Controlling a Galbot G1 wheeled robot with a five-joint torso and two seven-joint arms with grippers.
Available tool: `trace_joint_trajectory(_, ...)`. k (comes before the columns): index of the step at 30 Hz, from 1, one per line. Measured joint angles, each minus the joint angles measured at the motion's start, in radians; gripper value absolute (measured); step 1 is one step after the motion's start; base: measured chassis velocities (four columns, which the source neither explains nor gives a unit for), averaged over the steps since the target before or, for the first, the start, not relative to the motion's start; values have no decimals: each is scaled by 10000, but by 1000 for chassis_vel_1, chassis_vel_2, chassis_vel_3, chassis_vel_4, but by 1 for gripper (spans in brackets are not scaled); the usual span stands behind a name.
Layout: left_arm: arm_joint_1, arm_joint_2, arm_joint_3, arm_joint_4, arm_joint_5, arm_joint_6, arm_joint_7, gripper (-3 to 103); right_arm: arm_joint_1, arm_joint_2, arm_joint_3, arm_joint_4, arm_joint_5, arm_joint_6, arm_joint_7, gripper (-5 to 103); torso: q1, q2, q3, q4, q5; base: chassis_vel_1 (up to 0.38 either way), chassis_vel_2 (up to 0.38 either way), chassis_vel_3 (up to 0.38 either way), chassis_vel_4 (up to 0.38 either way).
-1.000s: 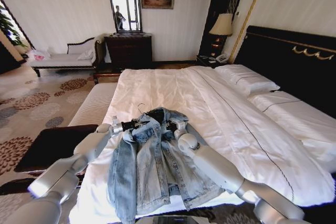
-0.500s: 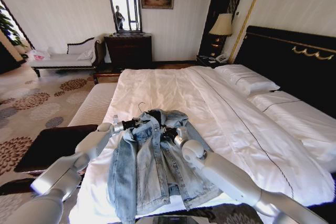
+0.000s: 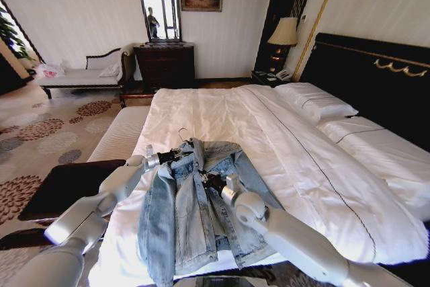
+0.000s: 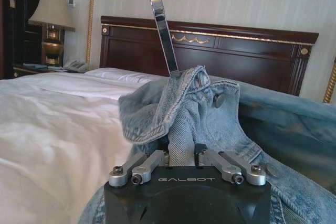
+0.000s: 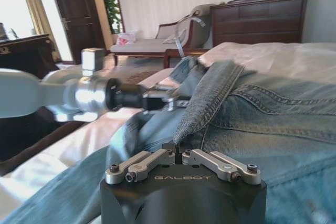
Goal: Pick up the clothes from the bed and hang them on the clothes hanger.
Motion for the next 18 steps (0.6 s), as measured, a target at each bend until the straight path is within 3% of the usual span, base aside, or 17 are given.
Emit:
trace_joint_trajectory(9, -26, 30, -16, -176, -208, 8, -193, 17, 25, 255, -152, -891, -709, 104, -115, 1, -2, 0, 0, -1, 0, 0, 0, 0, 0)
trace_joint_trajectory(11, 55, 142, -73, -453, -268, 7, -231, 17, 373, 721, -151, -2072, -1070, 285, 10, 1, 3, 0, 0, 1, 2, 0, 0, 0, 0)
trace_joint_trajectory(18, 406, 360, -136, -636, -209, -99, -109, 17, 701, 1378, 110, -3597, -1506, 638, 683, 1, 3, 0, 1, 2, 0, 0, 0, 0, 0)
